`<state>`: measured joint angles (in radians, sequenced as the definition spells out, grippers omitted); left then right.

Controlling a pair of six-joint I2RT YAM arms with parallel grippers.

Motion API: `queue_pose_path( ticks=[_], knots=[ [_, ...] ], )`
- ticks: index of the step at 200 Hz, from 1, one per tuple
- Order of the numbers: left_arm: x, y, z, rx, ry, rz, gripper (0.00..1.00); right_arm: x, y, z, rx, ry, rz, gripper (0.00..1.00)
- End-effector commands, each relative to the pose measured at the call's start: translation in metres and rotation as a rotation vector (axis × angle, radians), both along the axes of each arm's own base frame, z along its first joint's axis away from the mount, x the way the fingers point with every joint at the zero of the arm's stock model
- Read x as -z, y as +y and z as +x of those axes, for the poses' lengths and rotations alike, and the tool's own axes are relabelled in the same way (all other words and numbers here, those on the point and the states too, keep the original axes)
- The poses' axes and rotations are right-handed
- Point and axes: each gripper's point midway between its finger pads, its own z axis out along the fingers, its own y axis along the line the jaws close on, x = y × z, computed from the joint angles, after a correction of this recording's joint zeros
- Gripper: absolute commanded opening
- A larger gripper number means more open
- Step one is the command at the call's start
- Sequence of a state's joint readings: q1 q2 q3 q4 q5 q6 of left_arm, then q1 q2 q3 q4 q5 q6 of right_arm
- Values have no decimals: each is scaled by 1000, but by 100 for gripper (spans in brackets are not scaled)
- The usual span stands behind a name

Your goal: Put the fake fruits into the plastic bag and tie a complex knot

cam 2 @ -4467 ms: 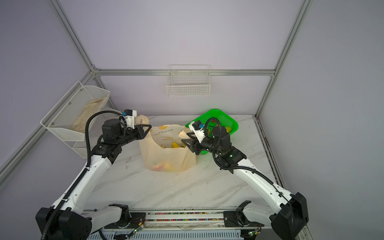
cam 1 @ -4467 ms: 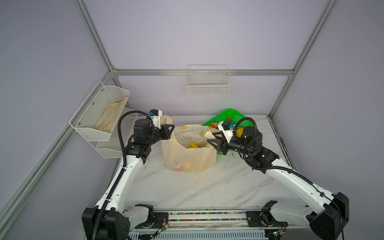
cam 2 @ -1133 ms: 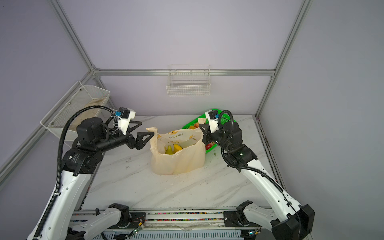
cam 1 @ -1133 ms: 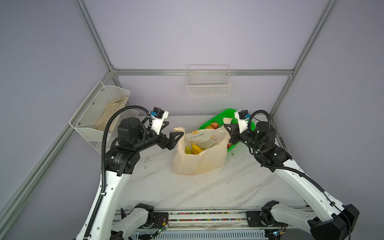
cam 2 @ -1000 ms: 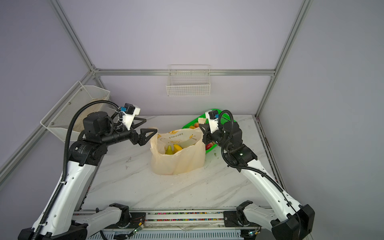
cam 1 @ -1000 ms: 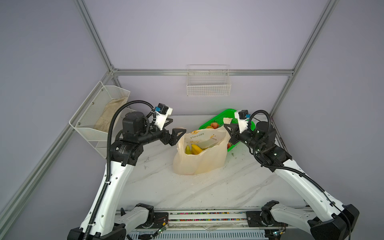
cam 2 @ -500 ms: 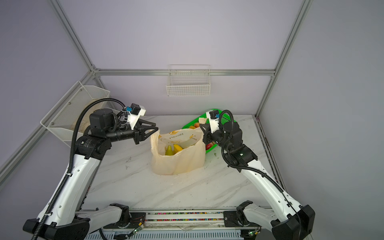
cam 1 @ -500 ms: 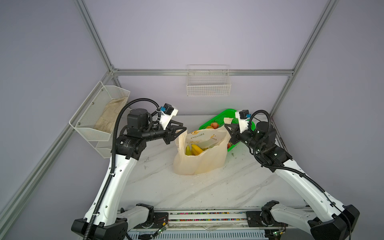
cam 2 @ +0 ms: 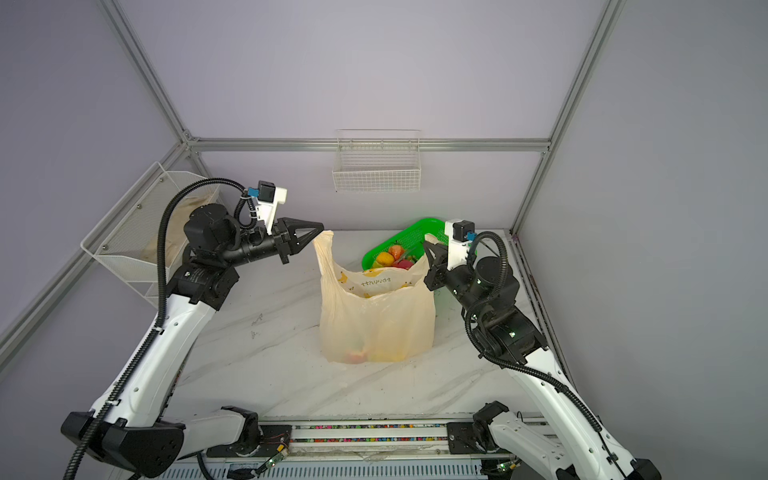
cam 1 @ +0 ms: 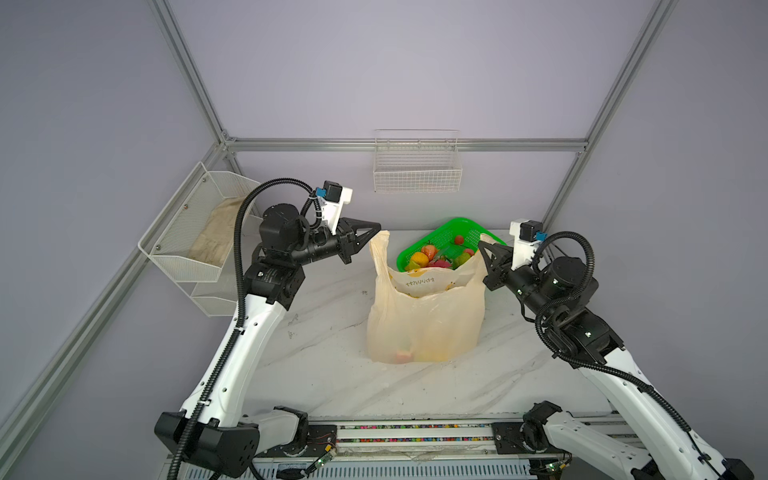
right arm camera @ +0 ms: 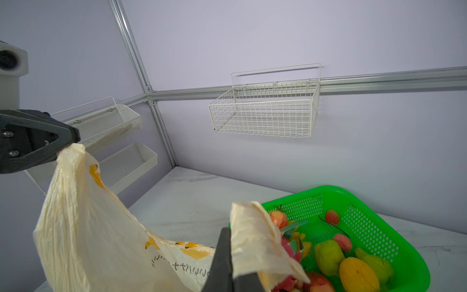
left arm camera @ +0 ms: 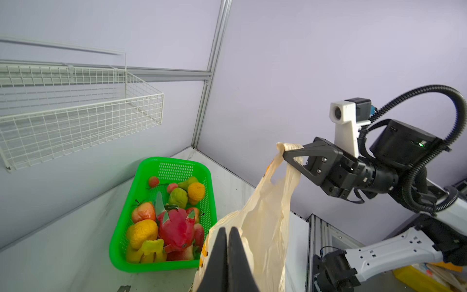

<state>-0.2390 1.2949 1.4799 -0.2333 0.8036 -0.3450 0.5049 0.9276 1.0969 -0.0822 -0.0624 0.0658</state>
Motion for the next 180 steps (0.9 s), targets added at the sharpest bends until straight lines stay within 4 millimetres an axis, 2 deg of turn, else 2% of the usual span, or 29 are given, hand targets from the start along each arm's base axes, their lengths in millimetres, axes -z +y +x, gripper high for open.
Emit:
queue_pose_path(
  ticks=[1, 32, 77, 113, 141, 159, 180],
  knots=[
    [-17, 2, 16, -60, -9, -66, 0, 8, -7, 15, 74, -4, -23, 0],
    [-13, 4, 33, -103, 14, -69, 0, 17, -15, 47, 204, 10, -88, 0],
    [-15, 12, 46, -162, 15, -74, 0, 14, -8, 84, 242, 16, -89, 0],
    [-8, 18, 49, -183, 15, -64, 0, 13, -10, 95, 254, 8, -68, 0],
    [1, 20, 48, -190, 12, -57, 0, 26, -4, 105, 216, 37, -74, 0],
    [4, 20, 44, -180, 17, -58, 0, 35, 7, 102, 147, 52, -82, 0],
    [8, 17, 36, -149, 35, -78, 0, 54, 7, 98, 136, 101, -102, 0]
  ],
)
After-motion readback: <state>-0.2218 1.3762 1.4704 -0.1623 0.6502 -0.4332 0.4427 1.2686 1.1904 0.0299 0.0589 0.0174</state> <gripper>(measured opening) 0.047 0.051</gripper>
